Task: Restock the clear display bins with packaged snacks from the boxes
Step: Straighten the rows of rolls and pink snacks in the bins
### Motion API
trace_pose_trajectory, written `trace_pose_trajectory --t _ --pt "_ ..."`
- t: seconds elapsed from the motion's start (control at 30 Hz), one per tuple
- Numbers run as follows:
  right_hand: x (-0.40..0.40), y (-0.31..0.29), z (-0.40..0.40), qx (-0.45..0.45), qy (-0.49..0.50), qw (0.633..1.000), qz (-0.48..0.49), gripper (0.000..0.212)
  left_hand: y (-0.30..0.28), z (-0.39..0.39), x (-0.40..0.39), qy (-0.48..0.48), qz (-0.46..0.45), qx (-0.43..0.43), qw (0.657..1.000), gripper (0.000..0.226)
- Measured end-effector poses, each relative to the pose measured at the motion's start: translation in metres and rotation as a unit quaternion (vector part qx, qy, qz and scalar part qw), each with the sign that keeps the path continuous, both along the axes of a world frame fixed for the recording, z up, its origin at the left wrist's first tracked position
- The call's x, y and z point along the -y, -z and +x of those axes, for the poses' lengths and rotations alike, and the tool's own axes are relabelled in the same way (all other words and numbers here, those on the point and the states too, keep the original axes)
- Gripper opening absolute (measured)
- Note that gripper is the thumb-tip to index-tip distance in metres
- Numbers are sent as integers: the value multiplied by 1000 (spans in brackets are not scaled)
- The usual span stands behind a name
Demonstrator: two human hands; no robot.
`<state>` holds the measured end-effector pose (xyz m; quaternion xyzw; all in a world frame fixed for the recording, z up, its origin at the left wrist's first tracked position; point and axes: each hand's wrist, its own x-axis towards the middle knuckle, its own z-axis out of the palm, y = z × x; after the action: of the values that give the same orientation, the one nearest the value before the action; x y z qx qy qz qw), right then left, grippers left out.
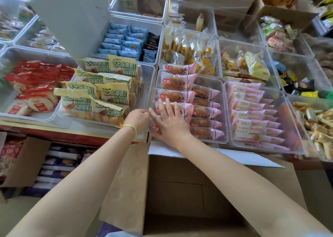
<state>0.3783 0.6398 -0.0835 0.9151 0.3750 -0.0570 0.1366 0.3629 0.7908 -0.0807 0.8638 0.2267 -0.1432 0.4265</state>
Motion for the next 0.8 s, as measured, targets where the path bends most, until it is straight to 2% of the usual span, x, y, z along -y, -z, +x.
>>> trace_pose_trajectory --t 0.07,0.13,0.2,0.23,0.3,0.37,0.43,0.53,0.63,0.7,0.73,0.8 --pt "6 -12 0 -47 4 998 27 92 -3 -5 6 -10 76 67 995 34" --pt "16 -26 1 -53 14 995 85 97 -11 -13 11 7 123 184 975 36" --pt "33 -36 5 -34 36 993 105 99 -17 -19 14 126 164 287 935 51" --pt "42 -36 6 -37 53 994 92 100 -18 -20 17 204 191 298 913 63" --pt "56 -31 8 -48 75 995 50 104 -18 -17 24 328 261 238 876 88" --pt "64 -22 10 -40 76 996 32 107 -14 -8 31 387 330 170 844 104" --pt "69 -14 13 -29 80 996 27 107 -7 1 37 409 385 136 816 110" --pt "78 -4 15 -24 94 995 25 106 1 6 46 415 437 140 786 114" --pt "79 -3 17 -51 96 994 11 105 6 8 52 413 457 138 776 118" --pt "75 -11 23 -110 113 985 71 105 6 8 53 412 462 125 775 118" --pt "72 -17 27 -144 135 971 136 99 6 8 53 411 464 119 776 117" --pt "70 -25 34 -136 184 930 287 75 5 7 55 402 457 110 786 116"
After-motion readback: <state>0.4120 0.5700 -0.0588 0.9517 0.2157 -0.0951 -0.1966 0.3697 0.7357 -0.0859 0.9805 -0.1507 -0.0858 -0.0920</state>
